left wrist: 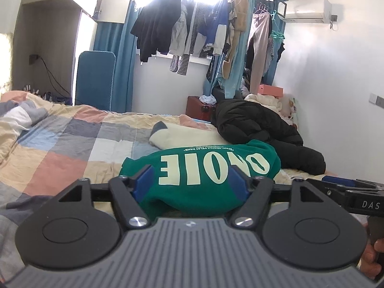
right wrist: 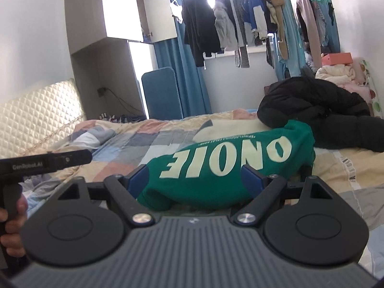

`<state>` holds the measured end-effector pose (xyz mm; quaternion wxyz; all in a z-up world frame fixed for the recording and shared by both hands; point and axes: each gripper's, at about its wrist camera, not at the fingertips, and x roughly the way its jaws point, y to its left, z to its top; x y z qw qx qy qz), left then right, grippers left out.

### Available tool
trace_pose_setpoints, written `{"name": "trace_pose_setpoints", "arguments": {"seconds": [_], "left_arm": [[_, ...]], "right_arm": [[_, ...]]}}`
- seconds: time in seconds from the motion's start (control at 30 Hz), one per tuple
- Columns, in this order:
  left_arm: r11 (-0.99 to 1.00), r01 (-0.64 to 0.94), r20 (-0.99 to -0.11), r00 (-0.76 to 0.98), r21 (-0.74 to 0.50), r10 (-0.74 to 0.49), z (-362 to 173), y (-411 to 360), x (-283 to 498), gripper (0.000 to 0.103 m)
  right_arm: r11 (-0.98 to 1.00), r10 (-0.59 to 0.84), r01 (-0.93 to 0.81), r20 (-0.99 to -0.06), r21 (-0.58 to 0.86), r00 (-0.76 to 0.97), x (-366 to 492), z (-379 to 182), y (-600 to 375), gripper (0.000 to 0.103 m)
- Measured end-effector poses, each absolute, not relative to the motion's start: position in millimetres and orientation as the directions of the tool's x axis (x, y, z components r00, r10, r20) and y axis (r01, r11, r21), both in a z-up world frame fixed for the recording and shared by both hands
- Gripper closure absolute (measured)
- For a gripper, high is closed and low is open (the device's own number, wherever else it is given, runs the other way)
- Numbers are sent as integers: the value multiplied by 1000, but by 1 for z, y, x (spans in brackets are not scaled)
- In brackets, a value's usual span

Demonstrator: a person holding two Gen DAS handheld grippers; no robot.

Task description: Fold large clothes

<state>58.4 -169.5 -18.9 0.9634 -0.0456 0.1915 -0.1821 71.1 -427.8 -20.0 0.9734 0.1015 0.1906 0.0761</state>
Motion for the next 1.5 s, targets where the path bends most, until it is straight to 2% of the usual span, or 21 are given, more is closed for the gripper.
{"name": "trace_pose_setpoints", "arguments": {"seconds": [0.2, 0.27, 0.43, 0.53, 0.57, 0.63, 0.73, 0.87, 1.5], "left_arm": [[928, 333, -363, 854, -169, -372, -21, -168, 63, 22], [930, 322, -368, 854, -178, -367, -21, -167, 65, 12], [936, 308, -378, 857, -173, -351, -19, -166, 70, 3], [937, 305, -391, 852, -169, -348, -19, -170, 71, 1], [936, 308, -396, 849, -170, -351, -19, -170, 72, 1], [932, 324, -406, 839, -166, -363, -18, -171, 74, 1], [930, 311, -408, 837, -196, -366, -19, -165, 75, 0], [947, 272, -401, 859, -171, -319, -16, -162, 74, 0], [956, 260, -413, 862, -138, -294, -18, -164, 71, 0]], "right_arm": [[975, 160, -87, -372, 204, 914, 71, -23, -428, 18], [978, 148, -79, -377, 193, 914, 72, -23, -429, 18], [984, 123, -61, -384, 169, 915, 74, -24, -428, 18], [984, 121, -58, -393, 167, 911, 76, -25, -428, 17], [984, 117, -54, -392, 168, 912, 76, -25, -429, 13], [986, 87, -24, -391, 163, 916, 77, -26, -429, 0], [988, 59, 3, -399, 153, 915, 77, -26, -431, 0], [985, 64, 7, -402, 172, 913, 77, -26, -435, 0], [987, 66, 0, -413, 158, 908, 77, -28, -427, 0]]}}
